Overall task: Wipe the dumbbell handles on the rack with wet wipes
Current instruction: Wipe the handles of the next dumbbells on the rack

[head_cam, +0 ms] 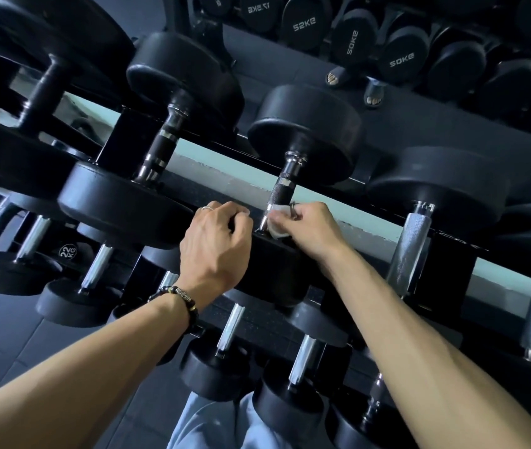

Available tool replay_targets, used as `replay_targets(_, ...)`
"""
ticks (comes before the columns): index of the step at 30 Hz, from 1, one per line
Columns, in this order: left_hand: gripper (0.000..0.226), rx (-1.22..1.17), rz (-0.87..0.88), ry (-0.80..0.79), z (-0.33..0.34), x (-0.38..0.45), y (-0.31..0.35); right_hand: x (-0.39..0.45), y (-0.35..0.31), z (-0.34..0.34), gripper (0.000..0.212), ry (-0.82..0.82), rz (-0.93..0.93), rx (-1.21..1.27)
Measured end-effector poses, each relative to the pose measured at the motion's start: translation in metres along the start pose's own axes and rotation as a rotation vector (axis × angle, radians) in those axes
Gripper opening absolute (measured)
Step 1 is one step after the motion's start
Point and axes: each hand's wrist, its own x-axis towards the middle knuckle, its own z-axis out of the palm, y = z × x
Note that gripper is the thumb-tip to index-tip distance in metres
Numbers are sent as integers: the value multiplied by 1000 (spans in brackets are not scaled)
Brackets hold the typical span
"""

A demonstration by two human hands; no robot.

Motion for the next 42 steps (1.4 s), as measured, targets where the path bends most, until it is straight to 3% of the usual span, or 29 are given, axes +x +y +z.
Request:
replay_targets(4, 46, 0, 7, 4, 0, 0, -1, 24, -14, -1, 30, 322, -3, 324)
replay_targets(6, 45, -3, 11, 2, 1, 0, -1, 36, -17, 1, 32, 375, 35, 424)
replay_targets(11, 45, 3, 18, 5, 1, 0, -1, 25, 6, 3, 43, 22, 162, 428)
replay_targets(16, 44, 17, 15, -7, 1, 0, -2, 36, -33, -6, 21, 211, 243, 897)
replay_targets(19, 44, 10, 16, -7, 1, 1, -3, 14, -18, -3, 25, -3, 284, 808)
replay_targets(21, 44, 15, 17, -4, 1, 0, -3, 5, -15, -4, 25, -38, 282, 638)
replay_targets(26, 44, 21, 14, -6, 1, 0, -1, 40, -36, -9, 26, 238, 206, 681)
replay_targets(31, 45, 19, 15, 3, 0, 0, -1, 1, -18, -2, 22, -28, 302, 597)
replay_targets(37, 45, 11, 9, -5, 0, -1, 0, 37, -33, -9, 35, 197, 266, 948)
replay_targets(40, 45, 7, 6, 0, 0, -1, 0, 21, -16, -3, 20, -25, 394, 892)
replay_targets(42, 45, 10, 3, 3, 0, -1, 0, 13, -10, -7, 24, -132, 431, 797)
